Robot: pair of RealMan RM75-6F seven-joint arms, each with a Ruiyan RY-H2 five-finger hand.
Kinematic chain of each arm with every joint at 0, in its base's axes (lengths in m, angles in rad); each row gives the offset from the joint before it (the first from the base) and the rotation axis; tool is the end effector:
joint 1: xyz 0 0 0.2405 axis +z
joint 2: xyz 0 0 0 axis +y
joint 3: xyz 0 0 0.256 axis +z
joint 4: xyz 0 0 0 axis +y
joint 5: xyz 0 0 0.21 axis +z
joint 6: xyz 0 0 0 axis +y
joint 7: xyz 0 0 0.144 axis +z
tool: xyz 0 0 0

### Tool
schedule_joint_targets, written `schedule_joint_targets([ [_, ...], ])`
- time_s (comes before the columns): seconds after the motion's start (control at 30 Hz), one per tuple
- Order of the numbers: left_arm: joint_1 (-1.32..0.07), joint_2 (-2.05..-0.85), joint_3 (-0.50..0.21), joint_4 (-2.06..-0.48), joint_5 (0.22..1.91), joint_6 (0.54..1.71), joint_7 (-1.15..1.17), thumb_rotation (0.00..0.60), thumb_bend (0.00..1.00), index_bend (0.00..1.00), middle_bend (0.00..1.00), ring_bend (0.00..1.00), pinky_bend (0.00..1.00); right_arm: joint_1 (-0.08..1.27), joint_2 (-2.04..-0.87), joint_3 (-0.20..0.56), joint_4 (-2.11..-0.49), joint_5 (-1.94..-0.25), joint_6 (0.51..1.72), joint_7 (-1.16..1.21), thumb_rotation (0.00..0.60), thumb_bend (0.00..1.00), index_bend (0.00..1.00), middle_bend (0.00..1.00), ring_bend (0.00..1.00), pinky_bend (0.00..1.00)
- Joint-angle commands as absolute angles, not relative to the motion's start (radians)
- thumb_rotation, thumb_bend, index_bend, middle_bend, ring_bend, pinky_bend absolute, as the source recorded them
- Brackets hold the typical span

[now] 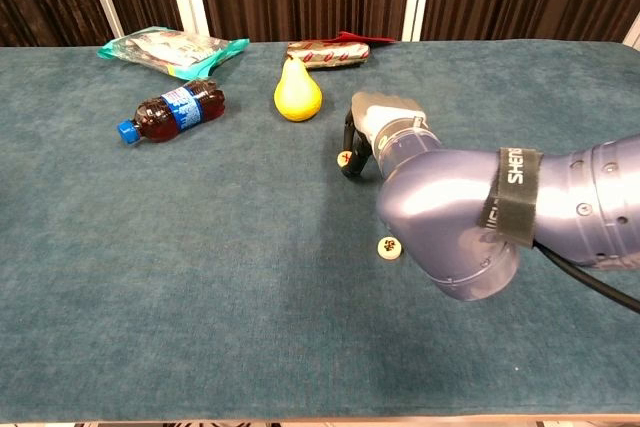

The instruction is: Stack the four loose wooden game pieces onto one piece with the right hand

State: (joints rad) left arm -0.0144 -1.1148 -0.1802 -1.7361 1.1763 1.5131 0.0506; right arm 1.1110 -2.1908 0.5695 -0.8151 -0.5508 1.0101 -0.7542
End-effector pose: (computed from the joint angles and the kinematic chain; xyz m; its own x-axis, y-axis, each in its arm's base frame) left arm -0.3308 0.1756 0.1845 0.3064 -0.1100 0.9455 0.9043 0.3437 -0.2531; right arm -0.0553 -0.3996 -0.1325 0.3432 -0.2766 0.8976 -0.9310 0.0260 0.3641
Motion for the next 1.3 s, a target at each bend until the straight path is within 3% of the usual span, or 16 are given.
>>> schedule_joint_targets([
  [0.03,-0.014,-1.115,-0.18,-1.736,1.175,1.512,0.049,0.6,0.63,0.06,0.0,0.0,0.0,1.099,-2.166,0.562,-0.86,-0.577,1.032,-0.751,0.6,0.4,0.53,0.0,0.0,0.0],
  [0.63,-0.012,-1.117,-0.18,-1.741,1.173,1.517,0.057,0.6,0.63,0.06,0.0,0.0,0.0,0.878,-1.827,0.411,-1.468,-0.593,1.211,-0.888,0.6,0.4,0.54,0.0,0.0,0.0],
  [0.87,-0.012,-1.117,-0.18,-1.74,1.172,1.52,0.059,0.6,0.63,0.06,0.0,0.0,0.0,0.841,-1.809,0.359,-1.485,-0.594,1.226,-0.865,0.6,0.4,0.54,0.0,0.0,0.0],
  [1.3,-0.013,-1.119,-0.18,-1.739,1.172,1.518,0.063,0.6,0.63,0.06,0.0,0.0,0.0,0.822,-1.811,0.336,-1.44,-0.595,1.205,-0.811,0.6,0.4,0.54,0.0,0.0,0.0],
])
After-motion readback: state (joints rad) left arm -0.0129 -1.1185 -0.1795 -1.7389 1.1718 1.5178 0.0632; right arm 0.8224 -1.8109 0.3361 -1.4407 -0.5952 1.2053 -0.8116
